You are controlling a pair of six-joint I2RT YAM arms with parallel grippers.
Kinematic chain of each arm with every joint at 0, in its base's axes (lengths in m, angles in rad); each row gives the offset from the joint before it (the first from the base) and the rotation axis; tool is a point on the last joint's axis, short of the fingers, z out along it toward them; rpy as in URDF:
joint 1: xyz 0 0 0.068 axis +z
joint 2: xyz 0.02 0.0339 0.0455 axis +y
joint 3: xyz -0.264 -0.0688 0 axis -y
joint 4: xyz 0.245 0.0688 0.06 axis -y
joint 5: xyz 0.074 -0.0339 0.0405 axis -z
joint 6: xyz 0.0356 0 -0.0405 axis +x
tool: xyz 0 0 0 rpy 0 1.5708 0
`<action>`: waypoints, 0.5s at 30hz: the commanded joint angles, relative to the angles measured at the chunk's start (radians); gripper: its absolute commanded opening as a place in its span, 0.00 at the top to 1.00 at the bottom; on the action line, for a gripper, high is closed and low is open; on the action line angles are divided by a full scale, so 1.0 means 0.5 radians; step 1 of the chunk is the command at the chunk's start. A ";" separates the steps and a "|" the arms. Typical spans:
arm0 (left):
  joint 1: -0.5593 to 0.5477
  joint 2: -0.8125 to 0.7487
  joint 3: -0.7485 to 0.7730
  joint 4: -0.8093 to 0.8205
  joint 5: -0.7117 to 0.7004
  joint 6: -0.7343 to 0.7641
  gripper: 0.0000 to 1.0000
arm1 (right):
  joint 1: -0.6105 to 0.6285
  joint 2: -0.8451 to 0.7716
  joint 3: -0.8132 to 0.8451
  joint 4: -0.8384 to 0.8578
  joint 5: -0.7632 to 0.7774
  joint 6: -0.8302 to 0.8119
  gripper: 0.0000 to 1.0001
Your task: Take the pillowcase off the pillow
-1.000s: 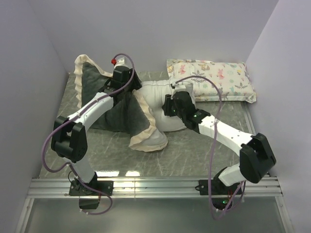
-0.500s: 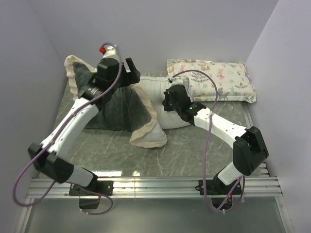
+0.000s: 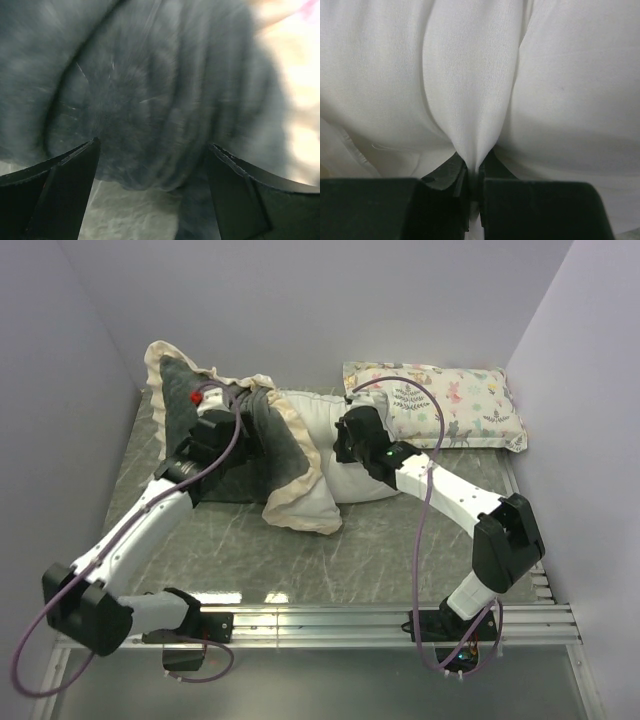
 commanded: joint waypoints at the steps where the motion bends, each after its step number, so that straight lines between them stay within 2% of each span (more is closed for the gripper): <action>1: 0.035 0.111 -0.009 0.008 0.062 0.000 0.10 | 0.023 0.041 -0.010 -0.292 -0.159 -0.007 1.00; 5: 0.066 0.212 -0.079 0.100 0.130 0.022 0.10 | 0.020 -0.005 -0.007 -0.283 -0.226 -0.013 1.00; 8: 0.084 0.261 -0.071 0.097 0.115 0.016 0.22 | 0.023 -0.029 0.023 -0.322 -0.236 -0.013 1.00; 9: 0.091 0.274 -0.061 0.076 0.103 0.013 0.42 | 0.020 -0.045 0.027 -0.331 -0.220 -0.013 1.00; 11: 0.094 0.304 -0.037 0.030 0.017 0.000 0.62 | 0.011 -0.097 0.030 -0.353 -0.183 -0.022 1.00; 12: 0.112 0.314 -0.021 -0.025 -0.014 -0.024 0.82 | 0.005 -0.139 0.030 -0.368 -0.177 -0.028 1.00; 13: 0.127 0.320 -0.009 -0.059 -0.053 -0.039 0.93 | -0.001 -0.161 0.033 -0.381 -0.174 -0.034 1.00; 14: 0.158 0.317 0.015 -0.084 -0.111 -0.055 0.99 | -0.010 -0.183 0.033 -0.408 -0.174 -0.059 1.00; 15: 0.179 0.308 0.025 -0.105 -0.133 -0.076 0.99 | -0.038 -0.228 0.036 -0.420 -0.171 -0.077 1.00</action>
